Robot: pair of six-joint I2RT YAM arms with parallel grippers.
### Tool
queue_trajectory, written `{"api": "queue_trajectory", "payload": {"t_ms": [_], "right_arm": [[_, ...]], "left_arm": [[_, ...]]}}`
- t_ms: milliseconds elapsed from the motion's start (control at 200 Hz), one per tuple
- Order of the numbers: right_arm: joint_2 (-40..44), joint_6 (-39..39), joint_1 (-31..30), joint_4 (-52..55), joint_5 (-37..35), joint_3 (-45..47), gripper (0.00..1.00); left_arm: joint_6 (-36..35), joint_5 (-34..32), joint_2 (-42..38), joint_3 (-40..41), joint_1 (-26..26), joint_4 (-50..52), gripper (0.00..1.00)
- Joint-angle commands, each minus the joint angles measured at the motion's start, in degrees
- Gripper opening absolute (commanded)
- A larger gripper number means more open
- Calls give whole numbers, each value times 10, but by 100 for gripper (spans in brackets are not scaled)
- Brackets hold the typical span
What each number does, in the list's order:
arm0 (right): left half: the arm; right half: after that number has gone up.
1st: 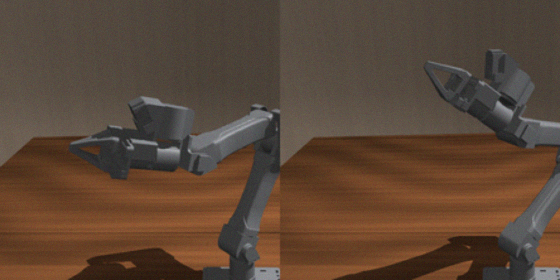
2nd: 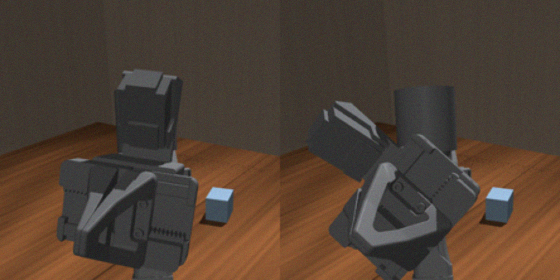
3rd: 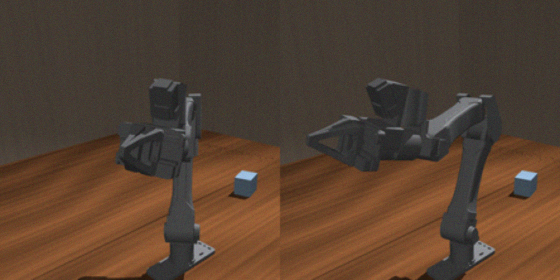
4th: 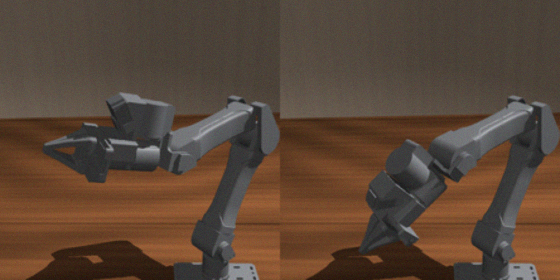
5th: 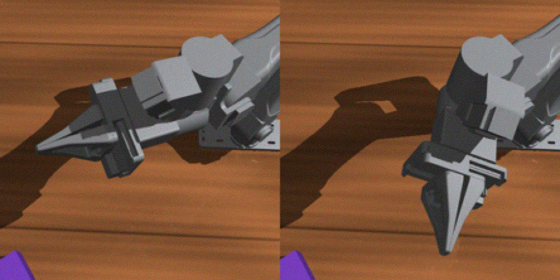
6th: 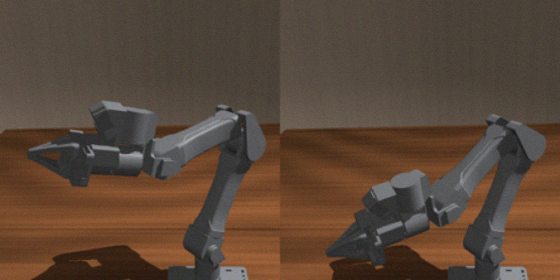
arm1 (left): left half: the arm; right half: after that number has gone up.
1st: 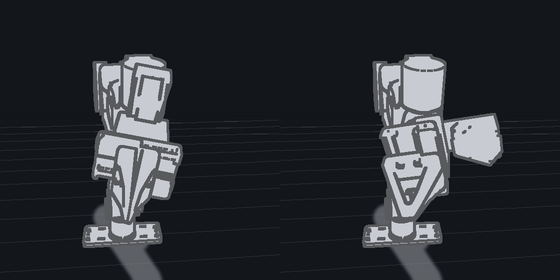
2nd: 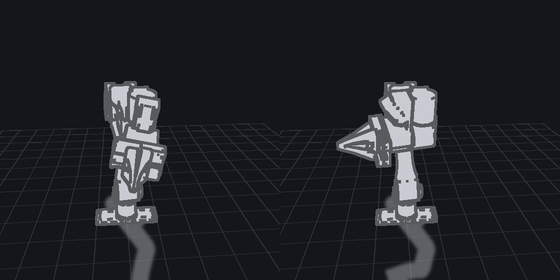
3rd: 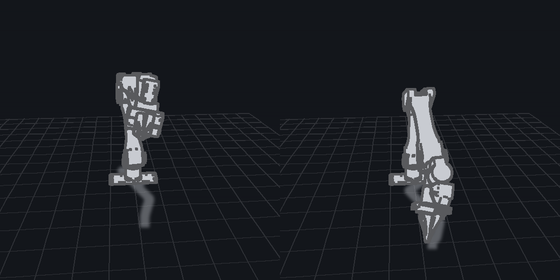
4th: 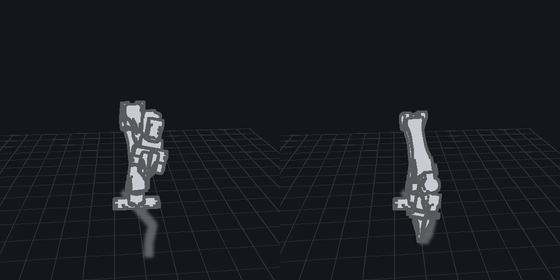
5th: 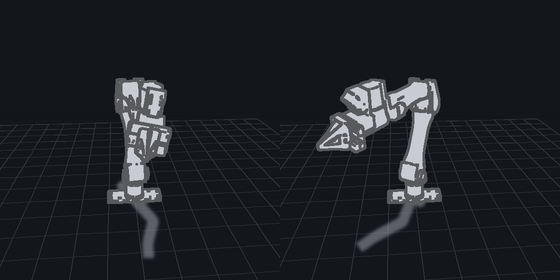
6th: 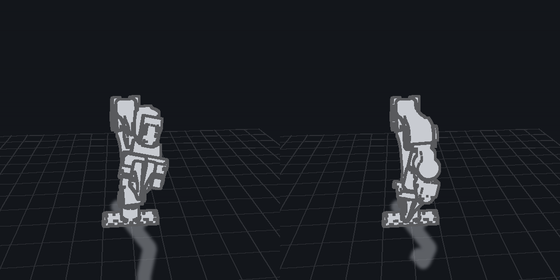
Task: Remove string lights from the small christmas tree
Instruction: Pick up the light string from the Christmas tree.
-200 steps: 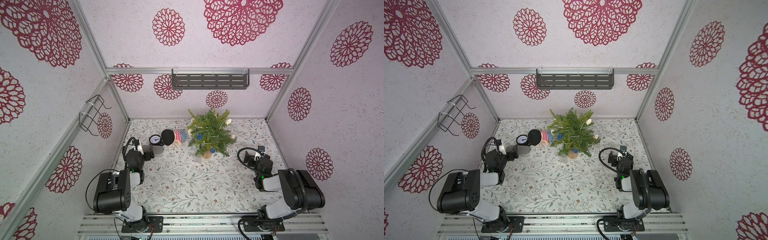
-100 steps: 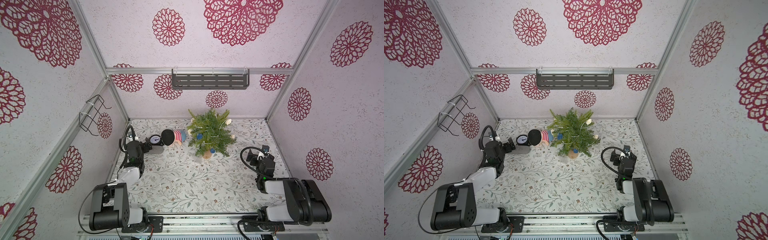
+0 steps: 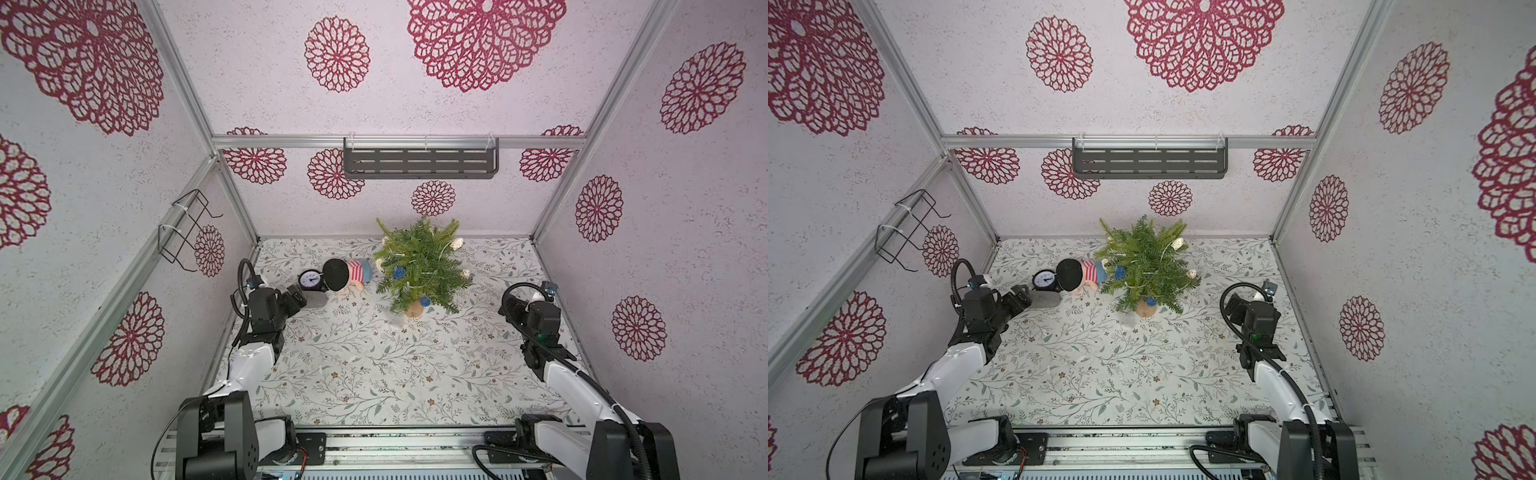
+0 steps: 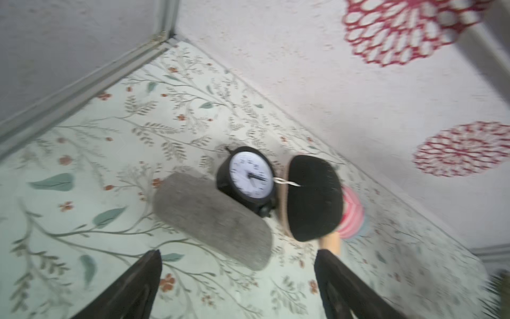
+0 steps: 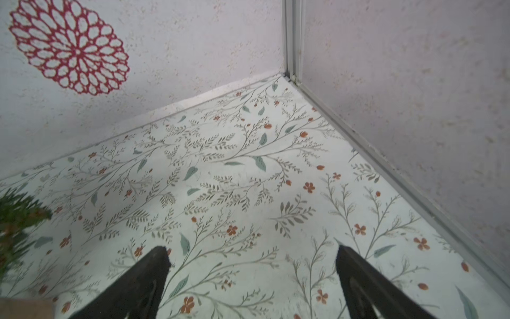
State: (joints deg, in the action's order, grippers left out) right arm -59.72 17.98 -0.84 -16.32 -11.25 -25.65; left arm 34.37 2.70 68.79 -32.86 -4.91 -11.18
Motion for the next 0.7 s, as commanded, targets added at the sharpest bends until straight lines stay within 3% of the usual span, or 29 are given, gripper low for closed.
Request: {"api": "queue_trajectory", "payload": {"t_ms": [0,285,440,540,695], "right_arm": [[31,14,-2,104,77,-48,96],[81,11,-4,207,180,-125,93],[83,7,-7,225,199,-148,92],[83,7,-9,226,202,-150,92],[77,4,-10,225,211,-155,92]], "left_arm": [[23,35,-55,-24,44,22,87],[76,97,-106,-101,141,54,85],[77,73,-69,-188,233,92,79],[83,81,-33,-233,273,87,72],[95,70,29,-287,329,59,70]]}}
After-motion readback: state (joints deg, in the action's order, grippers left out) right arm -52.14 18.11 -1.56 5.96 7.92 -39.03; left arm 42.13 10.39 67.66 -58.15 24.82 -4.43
